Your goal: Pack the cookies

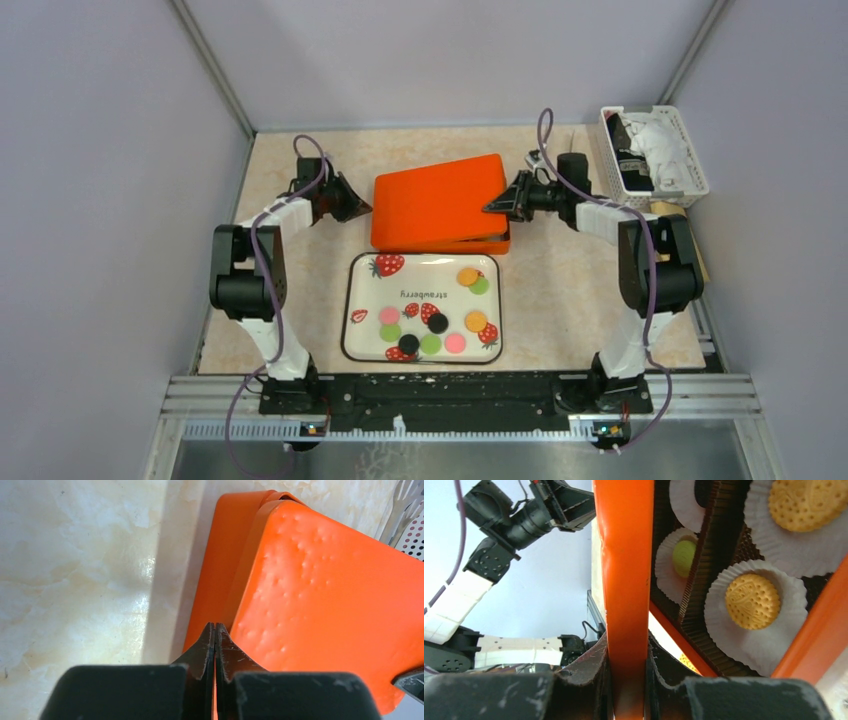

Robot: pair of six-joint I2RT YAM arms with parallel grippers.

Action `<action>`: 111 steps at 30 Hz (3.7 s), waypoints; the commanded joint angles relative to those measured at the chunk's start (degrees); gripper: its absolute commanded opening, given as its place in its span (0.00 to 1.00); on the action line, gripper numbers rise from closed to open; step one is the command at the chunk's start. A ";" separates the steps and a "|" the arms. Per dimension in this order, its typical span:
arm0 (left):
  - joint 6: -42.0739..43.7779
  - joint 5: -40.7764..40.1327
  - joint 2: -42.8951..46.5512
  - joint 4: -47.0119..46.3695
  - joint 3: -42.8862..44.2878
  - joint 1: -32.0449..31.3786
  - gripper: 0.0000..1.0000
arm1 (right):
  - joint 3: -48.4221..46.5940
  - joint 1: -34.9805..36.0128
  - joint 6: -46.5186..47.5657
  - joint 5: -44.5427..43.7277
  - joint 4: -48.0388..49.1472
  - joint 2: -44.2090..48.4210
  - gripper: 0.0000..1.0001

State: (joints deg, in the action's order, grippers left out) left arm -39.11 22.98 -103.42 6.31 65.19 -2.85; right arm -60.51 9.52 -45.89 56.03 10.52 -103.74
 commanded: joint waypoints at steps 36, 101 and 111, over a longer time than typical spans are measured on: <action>0.97 7.77 7.64 -0.63 -1.99 -5.15 0.00 | -3.94 -5.62 0.00 -1.10 -2.62 -5.35 0.00; -6.78 14.14 2.89 -9.01 -1.44 -10.54 0.00 | -13.25 -11.96 17.46 -35.30 -34.04 0.65 0.00; -6.71 7.72 8.51 -7.31 -10.30 -1.05 0.00 | -15.26 -9.92 19.89 -41.68 -35.52 -3.74 0.00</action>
State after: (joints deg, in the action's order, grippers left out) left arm -46.41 34.98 -96.36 -2.33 58.57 -5.96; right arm -72.99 -1.50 -27.83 16.82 -24.80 -106.08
